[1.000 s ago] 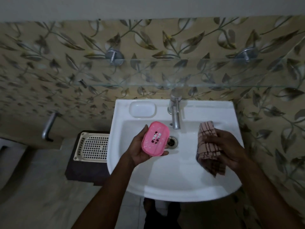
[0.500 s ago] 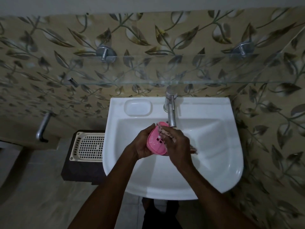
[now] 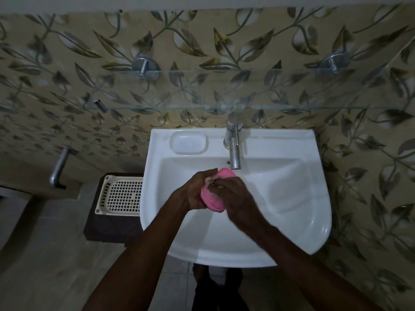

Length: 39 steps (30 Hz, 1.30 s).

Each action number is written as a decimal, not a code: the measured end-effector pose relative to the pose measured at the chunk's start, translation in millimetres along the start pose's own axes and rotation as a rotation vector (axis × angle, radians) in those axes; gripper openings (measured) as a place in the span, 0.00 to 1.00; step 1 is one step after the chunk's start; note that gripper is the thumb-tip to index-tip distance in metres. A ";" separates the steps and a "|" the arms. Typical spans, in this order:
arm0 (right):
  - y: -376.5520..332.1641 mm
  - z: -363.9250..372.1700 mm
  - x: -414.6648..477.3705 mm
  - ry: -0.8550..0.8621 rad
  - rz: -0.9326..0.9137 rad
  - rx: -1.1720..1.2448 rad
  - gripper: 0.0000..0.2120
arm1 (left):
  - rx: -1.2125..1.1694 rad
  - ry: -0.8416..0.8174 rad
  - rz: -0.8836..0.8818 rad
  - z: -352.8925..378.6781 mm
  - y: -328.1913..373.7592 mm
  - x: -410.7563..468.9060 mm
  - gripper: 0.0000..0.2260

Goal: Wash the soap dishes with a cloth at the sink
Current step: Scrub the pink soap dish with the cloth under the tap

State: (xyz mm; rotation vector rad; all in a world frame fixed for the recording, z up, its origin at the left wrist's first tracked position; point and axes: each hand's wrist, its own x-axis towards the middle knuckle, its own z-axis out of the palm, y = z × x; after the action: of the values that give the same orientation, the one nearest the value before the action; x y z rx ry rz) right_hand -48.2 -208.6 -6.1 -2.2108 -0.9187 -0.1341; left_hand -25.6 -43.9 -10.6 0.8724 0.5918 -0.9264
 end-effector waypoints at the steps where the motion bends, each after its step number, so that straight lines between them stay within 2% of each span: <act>1: -5.0 4.4 -3.1 -0.050 -0.082 -0.002 0.16 | -0.018 0.007 0.005 -1.2 -0.8 0.2 0.23; 2: -2.0 5.2 -4.1 -0.088 -0.130 -0.030 0.18 | -0.023 0.005 0.004 -1.9 -3.3 -0.1 0.24; 3: 6.3 3.1 -1.8 -0.106 -0.083 -0.061 0.18 | -0.015 0.003 0.005 -2.5 -5.9 -0.5 0.23; 6: 21.5 -4.9 6.1 0.030 0.207 -0.033 0.13 | 0.017 0.007 0.019 1.4 -7.5 -1.5 0.23; 7: 14.3 -3.8 8.7 0.068 0.202 -0.009 0.13 | -0.007 0.004 0.023 2.8 -6.4 -1.2 0.22; 10: -3.5 0.2 -1.8 -0.081 -0.095 0.051 0.17 | -0.096 -0.024 0.044 0.5 -6.3 -0.2 0.24; 11: -0.9 -4.9 -1.3 -0.129 -0.119 0.043 0.18 | -0.111 -0.037 0.050 -1.0 -8.1 -0.4 0.25; 12: 2.6 -12.3 2.9 -0.151 -0.045 0.052 0.19 | -0.117 -0.046 0.060 -0.9 -10.7 -0.7 0.25; 14: 14.8 -17.1 9.4 -0.060 0.185 0.108 0.16 | -0.109 -0.060 0.093 3.0 -14.1 -1.3 0.24; 16: 2.8 -13.2 13.6 0.028 0.252 0.054 0.16 | -0.096 -0.062 0.127 6.5 -13.8 -3.0 0.22; 17: -6.7 -9.5 11.6 0.013 0.225 0.057 0.15 | -0.098 -0.051 0.140 5.8 -13.3 -3.6 0.22; 19: -16.1 -3.7 0.4 -0.057 0.019 0.006 0.18 | -0.107 -0.047 0.151 3.5 -13.1 -5.6 0.23; 20: -13.0 -4.4 -2.3 -0.061 -0.026 -0.008 0.19 | -0.108 -0.052 0.163 2.0 -14.1 -6.9 0.24; 21: -8.3 -6.6 -0.7 -0.045 0.030 -0.004 0.19 | -0.105 -0.054 0.183 1.8 -15.6 -7.5 0.23; 24: -4.8 -10.4 12.3 0.096 0.414 0.044 0.17 | -0.097 -0.018 0.248 9.3 -20.9 -7.3 0.23; 26: -8.4 -6.0 17.0 0.097 0.542 0.026 0.16 | -0.094 0.016 0.305 13.4 -25.0 -5.8 0.22; 28: -9.0 -1.8 13.7 0.092 0.680 0.025 0.10 | -0.120 0.045 0.380 12.4 -31.4 -5.2 0.20; 30: -8.9 -2.4 10.5 0.113 0.785 0.023 0.09 | -0.136 0.046 0.397 10.7 -38.1 -5.4 0.21; 35: -14.9 -3.5 21.4 0.210 0.890 0.059 0.10 | -0.055 0.093 0.453 14.4 -41.5 -3.8 0.20; 39: -39.4 6.6 4.7 0.034 0.872 0.095 0.10 | -0.089 0.220 0.516 15.9 -39.7 -1.5 0.17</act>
State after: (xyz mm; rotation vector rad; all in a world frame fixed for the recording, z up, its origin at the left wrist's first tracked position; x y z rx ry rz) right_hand -71.6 -182.7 13.9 -2.3080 0.1093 0.2750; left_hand -59.6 -69.2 -16.2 0.9918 0.5535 -0.3381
